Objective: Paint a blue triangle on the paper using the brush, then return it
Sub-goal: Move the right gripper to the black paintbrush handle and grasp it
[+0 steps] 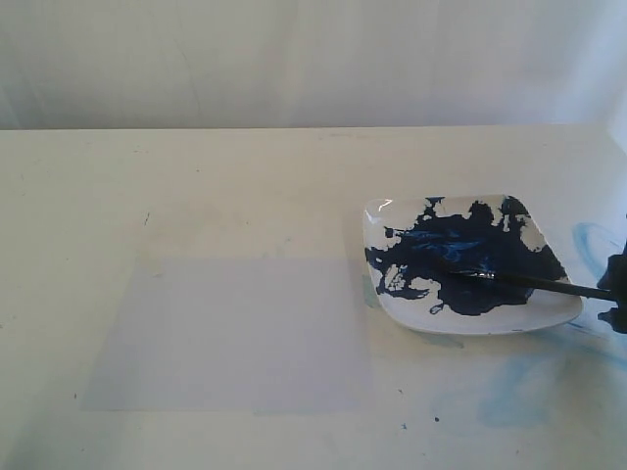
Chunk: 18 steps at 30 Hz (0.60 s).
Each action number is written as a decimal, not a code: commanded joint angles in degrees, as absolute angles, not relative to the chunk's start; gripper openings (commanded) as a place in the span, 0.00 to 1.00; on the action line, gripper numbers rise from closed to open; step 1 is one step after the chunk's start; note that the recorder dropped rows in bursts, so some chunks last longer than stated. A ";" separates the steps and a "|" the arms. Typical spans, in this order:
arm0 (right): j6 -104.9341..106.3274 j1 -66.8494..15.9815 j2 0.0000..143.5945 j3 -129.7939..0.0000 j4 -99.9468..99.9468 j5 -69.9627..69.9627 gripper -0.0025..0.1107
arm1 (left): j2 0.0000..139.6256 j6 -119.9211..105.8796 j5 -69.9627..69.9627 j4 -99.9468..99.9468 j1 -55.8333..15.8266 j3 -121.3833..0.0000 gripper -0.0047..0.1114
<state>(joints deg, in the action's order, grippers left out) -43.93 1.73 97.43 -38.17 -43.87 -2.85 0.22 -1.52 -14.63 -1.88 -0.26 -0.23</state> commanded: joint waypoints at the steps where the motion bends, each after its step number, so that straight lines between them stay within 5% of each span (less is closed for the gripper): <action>1: -43.99 2.21 97.58 -38.23 -43.96 -2.00 0.29 | 0.00 -1.55 -14.58 -2.50 -0.13 0.00 0.04; 18: -43.99 2.21 98.72 -38.23 -43.96 -0.66 0.28 | 0.00 -1.55 -14.58 -2.50 -0.13 0.00 0.04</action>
<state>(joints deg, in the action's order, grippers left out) -43.93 1.73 97.94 -38.17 -43.87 -0.68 0.22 -1.52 -14.63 -1.88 -0.26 -0.23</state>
